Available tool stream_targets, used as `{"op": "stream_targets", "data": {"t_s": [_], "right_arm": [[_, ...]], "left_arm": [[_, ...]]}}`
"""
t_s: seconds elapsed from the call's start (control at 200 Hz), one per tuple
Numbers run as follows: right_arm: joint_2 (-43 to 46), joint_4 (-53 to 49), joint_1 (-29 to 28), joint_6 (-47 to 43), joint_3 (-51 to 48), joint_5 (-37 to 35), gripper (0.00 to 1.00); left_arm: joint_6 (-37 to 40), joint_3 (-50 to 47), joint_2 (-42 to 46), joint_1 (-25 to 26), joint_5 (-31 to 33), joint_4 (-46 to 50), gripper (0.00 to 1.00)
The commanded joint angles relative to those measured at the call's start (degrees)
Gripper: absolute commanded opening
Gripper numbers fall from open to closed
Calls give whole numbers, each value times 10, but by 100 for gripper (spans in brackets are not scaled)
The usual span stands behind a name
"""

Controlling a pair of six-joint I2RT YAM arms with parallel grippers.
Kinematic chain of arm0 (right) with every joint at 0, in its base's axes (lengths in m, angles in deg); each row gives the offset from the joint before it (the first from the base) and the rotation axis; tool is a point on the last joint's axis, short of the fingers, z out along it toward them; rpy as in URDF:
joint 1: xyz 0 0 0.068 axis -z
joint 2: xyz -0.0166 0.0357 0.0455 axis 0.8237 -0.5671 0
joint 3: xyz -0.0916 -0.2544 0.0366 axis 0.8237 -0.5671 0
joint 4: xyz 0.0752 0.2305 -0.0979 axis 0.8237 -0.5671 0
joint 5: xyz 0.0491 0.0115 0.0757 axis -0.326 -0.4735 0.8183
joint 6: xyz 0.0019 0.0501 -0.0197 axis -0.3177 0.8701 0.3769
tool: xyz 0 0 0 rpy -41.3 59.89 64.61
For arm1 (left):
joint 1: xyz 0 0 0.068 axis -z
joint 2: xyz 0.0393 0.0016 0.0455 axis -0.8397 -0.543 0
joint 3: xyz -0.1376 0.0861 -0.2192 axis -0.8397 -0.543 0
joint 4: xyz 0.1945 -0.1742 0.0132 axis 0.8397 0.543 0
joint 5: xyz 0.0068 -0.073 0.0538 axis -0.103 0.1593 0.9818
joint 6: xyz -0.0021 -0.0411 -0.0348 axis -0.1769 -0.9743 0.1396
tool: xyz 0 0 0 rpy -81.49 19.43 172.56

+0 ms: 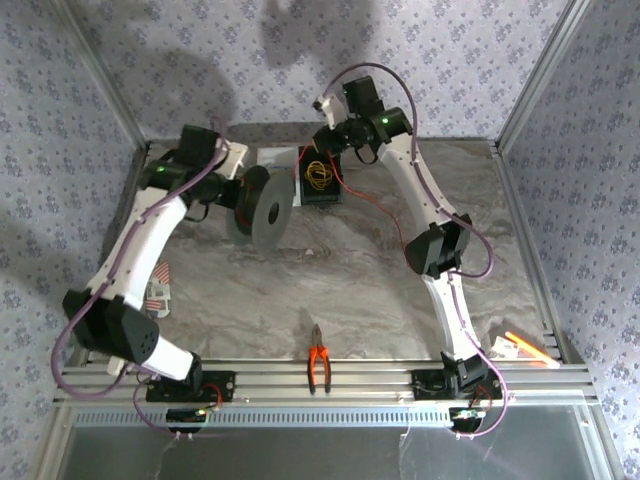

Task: Wrap the cables

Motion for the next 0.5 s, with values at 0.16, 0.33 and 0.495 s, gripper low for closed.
{"op": "stream_targets", "data": {"t_s": [0.16, 0.33, 0.495], "right_arm": [[47, 41, -53, 38, 31, 51, 0], [70, 49, -96, 45, 10, 99, 0], [116, 95, -126, 48, -89, 141, 0]], "left_arm": [[9, 81, -75, 53, 178, 91, 0], [-16, 116, -111, 50, 211, 89, 0], [-32, 131, -130, 33, 199, 81, 0]]}}
